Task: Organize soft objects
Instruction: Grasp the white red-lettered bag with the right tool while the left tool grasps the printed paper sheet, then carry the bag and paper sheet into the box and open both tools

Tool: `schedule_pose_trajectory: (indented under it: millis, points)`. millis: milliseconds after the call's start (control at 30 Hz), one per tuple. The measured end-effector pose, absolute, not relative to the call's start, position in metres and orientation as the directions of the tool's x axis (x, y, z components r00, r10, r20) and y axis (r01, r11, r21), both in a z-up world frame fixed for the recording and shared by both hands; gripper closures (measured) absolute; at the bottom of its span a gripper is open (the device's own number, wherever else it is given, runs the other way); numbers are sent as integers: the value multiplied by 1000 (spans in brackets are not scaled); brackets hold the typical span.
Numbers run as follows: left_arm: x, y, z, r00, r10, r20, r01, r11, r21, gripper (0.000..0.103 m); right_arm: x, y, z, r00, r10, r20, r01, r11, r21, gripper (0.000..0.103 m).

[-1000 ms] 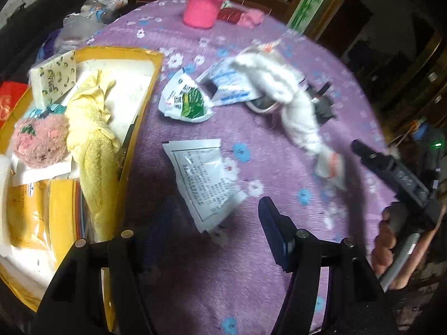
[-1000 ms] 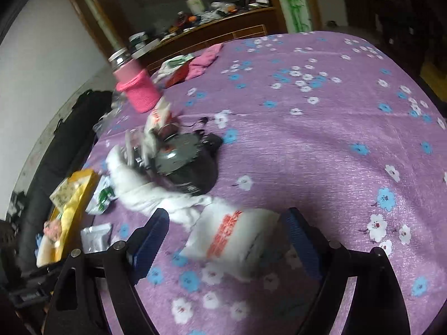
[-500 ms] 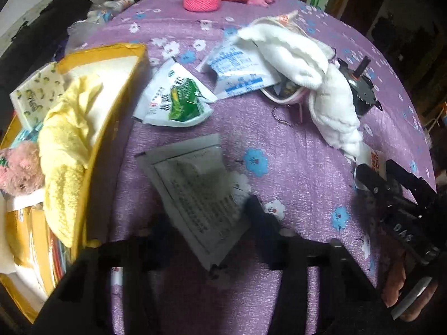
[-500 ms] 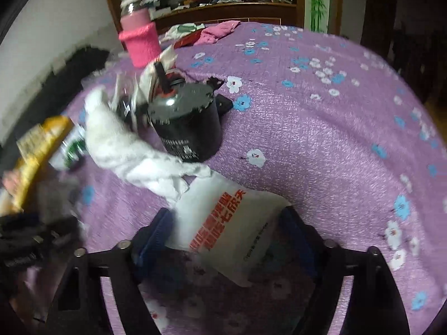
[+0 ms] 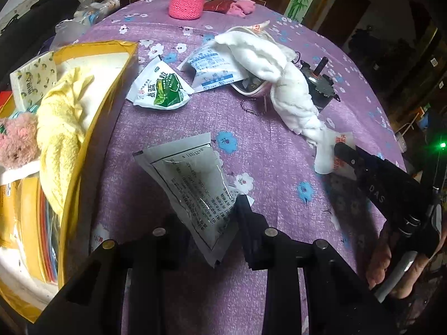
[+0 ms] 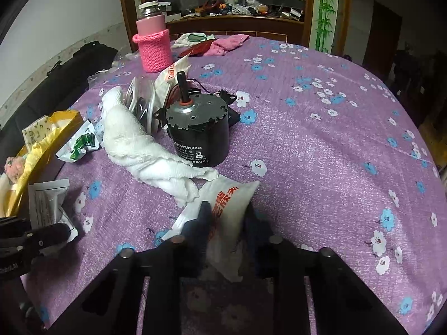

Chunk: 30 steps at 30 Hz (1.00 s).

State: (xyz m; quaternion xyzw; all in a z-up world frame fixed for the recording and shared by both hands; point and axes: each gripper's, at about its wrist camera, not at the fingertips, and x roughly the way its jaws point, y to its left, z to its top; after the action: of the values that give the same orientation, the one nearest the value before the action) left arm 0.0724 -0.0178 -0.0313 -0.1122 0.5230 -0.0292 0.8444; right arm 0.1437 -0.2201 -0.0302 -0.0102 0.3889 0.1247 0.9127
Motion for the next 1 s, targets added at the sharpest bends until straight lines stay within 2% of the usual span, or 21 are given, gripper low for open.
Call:
schedule_pose_trajectory:
  millis: [100,200,333,533,767,1000]
  points:
    - [63,-14,-29,461,-186,-867,-66,968,-243,75,136,-225,-27,671,234,-703,-245,966,87,91]
    - [60,-14,-19,468,-199,-861,-57,966,-254,75,127,-237,-19,671,294,-681,-260,953,155,93]
    - [51,-11,-10,495,-226,-839,-44,958,-283,75,103,-258,-17,664,369,-650,-257,929,265,94]
    - [41,-6,5,544,-196,-816,-39,965,-258,75,59,-267,-1,709,381,-593,-234,921,311,94]
    - [12,28,31,605,-204,-770,-51,955,-292,75,29,-220,30,699,541,-467,-398,838,374,94]
    - [-17,89,40,643,-128,-756,-163,941,-297,75,41,-129,43,576,665,-474,-579,742,337,94]
